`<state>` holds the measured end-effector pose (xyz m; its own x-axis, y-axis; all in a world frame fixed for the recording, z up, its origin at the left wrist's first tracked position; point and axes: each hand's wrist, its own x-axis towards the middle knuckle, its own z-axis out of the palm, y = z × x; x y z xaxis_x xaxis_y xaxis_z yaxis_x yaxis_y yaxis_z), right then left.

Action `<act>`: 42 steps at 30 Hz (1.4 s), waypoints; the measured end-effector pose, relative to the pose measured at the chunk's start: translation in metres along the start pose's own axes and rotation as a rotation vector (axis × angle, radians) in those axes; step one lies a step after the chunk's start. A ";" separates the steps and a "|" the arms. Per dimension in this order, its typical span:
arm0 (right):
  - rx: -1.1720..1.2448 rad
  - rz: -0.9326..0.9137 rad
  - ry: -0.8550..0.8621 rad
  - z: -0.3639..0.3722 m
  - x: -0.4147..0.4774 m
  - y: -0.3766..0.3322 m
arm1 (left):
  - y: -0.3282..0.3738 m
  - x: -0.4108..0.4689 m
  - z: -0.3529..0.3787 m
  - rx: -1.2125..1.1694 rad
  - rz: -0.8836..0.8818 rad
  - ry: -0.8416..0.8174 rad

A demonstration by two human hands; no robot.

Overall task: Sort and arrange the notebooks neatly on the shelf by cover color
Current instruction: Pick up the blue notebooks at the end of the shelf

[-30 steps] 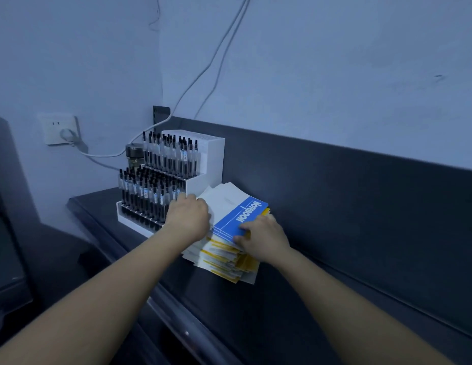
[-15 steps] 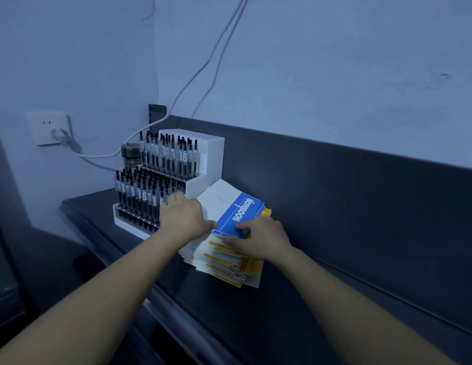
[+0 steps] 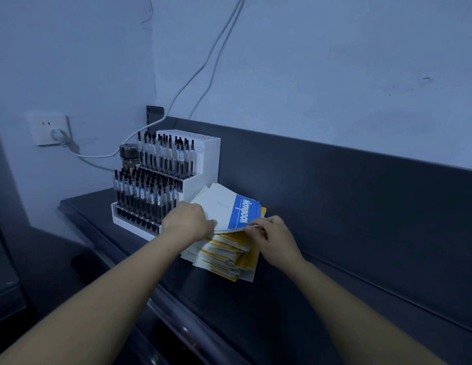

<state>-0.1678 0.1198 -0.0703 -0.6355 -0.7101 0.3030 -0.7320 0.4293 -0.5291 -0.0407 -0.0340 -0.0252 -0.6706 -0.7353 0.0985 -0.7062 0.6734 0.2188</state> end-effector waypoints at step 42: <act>0.480 0.540 0.294 -0.091 -0.232 0.008 | 0.100 -0.205 0.065 -0.828 0.325 -0.130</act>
<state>-0.0485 0.3391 -0.0729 -0.9618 -0.2651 0.0678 -0.1585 0.3377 -0.9278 0.0112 0.1895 -0.0869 -0.8647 -0.4696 0.1784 -0.1205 0.5386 0.8339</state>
